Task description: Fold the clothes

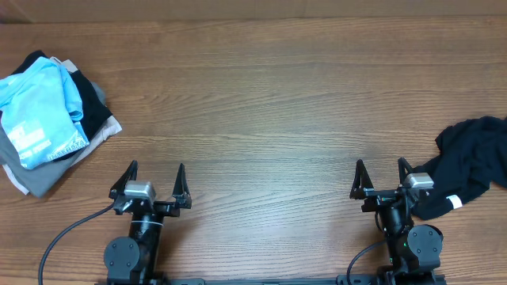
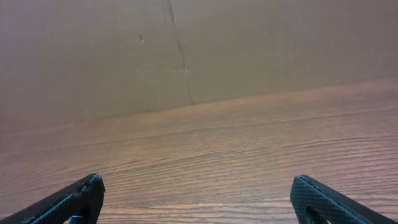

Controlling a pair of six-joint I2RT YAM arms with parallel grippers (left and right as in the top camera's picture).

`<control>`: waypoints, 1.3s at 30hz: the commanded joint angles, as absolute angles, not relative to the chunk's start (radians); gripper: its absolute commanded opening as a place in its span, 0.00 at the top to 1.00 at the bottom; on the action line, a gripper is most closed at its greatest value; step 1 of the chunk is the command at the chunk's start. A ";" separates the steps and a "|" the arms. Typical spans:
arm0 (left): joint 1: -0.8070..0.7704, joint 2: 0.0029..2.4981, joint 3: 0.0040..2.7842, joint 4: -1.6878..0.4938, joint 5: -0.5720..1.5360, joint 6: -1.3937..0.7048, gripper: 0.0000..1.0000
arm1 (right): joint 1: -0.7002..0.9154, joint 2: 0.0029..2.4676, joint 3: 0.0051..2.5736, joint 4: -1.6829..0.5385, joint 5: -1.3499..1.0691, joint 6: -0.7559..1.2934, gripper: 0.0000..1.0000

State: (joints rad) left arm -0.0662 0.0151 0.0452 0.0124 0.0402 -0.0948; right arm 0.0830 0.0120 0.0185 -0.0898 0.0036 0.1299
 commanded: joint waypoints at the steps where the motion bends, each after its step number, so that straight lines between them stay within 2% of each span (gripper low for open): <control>1: -0.073 0.003 0.004 0.038 0.032 0.006 0.00 | 0.076 0.003 0.008 -0.084 -0.001 0.130 0.00; 5: -0.073 0.004 0.004 -0.076 -0.017 -0.022 0.00 | 0.076 0.003 0.008 -0.084 -0.002 0.130 0.00; 39: -0.072 0.004 0.004 -0.075 -0.007 -0.022 0.00 | 0.076 0.003 0.008 -0.084 -0.002 0.130 0.00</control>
State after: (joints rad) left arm -0.0662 0.0132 0.0086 -0.0757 0.0097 -0.0406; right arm 0.0826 0.0120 0.0185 -0.0898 0.0036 0.1303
